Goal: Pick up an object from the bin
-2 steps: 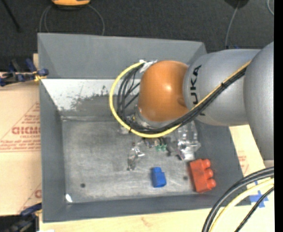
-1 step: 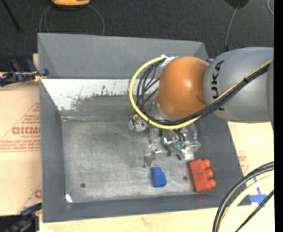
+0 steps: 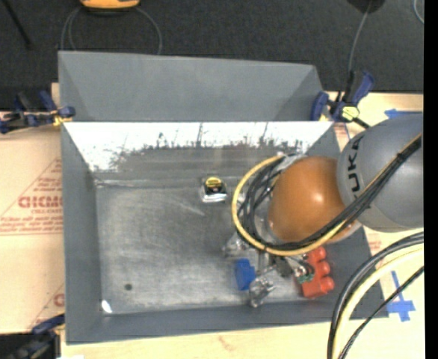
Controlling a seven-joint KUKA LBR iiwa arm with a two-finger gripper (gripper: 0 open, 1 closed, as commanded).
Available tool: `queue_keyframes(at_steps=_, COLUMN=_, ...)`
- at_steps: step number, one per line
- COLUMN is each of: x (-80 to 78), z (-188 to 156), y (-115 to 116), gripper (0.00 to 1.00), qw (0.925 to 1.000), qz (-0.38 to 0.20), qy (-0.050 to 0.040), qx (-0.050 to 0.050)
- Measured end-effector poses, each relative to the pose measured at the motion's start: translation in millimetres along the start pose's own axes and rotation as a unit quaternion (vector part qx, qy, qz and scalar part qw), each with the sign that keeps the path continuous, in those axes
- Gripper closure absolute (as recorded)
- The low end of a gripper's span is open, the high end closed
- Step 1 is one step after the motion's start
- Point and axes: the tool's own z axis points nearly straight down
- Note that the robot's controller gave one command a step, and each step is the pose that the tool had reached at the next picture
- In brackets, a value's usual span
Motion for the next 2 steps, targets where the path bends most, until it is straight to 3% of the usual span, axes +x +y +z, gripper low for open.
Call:
queue_keyframes(at_steps=1, x=0.1, z=0.1, y=0.2, gripper=1.00, qw=1.0000, qz=0.003, qy=-0.0010, qx=-0.001)
queue_keyframes(at_steps=2, x=1.4, z=0.9, y=-0.1, gripper=0.00, qw=1.0000, qz=0.004, qy=0.0007, qx=-0.001)
